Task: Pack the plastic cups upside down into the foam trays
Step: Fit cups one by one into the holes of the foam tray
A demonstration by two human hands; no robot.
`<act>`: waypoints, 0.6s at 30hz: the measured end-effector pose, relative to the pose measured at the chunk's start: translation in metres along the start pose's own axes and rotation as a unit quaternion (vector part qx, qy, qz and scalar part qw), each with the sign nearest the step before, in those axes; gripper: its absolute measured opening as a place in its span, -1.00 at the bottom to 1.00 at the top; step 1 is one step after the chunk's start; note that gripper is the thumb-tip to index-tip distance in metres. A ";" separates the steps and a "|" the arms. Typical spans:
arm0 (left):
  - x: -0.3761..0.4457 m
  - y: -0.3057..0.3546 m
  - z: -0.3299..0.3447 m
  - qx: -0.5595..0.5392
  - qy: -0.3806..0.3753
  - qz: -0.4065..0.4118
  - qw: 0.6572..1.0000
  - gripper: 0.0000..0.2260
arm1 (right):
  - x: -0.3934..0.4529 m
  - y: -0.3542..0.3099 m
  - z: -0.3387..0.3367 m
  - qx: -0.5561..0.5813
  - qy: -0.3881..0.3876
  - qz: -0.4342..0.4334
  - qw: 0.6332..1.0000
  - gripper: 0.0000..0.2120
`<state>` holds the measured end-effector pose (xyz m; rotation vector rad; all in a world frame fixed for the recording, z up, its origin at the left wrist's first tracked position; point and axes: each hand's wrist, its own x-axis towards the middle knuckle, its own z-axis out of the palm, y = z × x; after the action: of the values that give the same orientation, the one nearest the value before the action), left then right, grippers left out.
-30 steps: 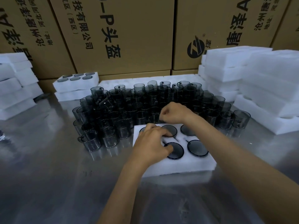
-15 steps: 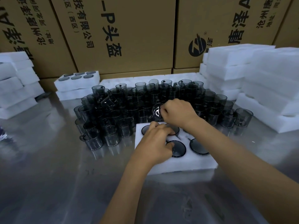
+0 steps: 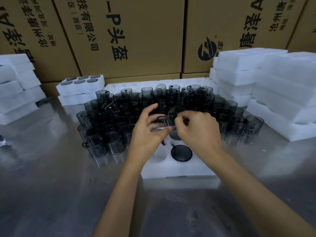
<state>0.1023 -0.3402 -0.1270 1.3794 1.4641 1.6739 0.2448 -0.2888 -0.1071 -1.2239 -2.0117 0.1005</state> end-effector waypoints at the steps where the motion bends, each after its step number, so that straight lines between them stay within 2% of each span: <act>1: -0.002 0.000 0.003 0.006 -0.005 0.008 1.000 -0.47 | -0.005 -0.002 0.005 0.000 0.008 -0.007 1.000 -0.76; 6: -0.001 0.000 -0.002 -0.014 0.006 0.018 1.000 -0.53 | -0.019 -0.009 0.015 0.098 0.020 -0.074 0.992 -0.80; 9: 0.000 -0.001 -0.008 -0.048 -0.006 0.032 0.998 -0.52 | -0.019 -0.006 0.016 0.176 0.013 -0.051 0.983 -0.70; 11: 0.002 -0.001 -0.012 -0.063 -0.012 0.037 0.997 -0.49 | -0.015 -0.001 0.016 0.218 -0.014 -0.037 0.975 -0.55; 14: 0.004 -0.001 -0.019 -0.079 -0.025 0.041 0.996 -0.45 | -0.011 0.004 0.020 0.200 -0.038 -0.078 0.976 -0.37; 18: 0.003 0.000 -0.023 -0.091 -0.059 0.039 0.993 -0.43 | -0.018 0.004 0.027 0.167 0.006 -0.091 0.982 -0.42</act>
<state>0.0807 -0.3473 -0.1237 1.4242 1.1742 1.6969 0.2347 -0.2929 -0.1380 -0.8260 -1.9876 0.3262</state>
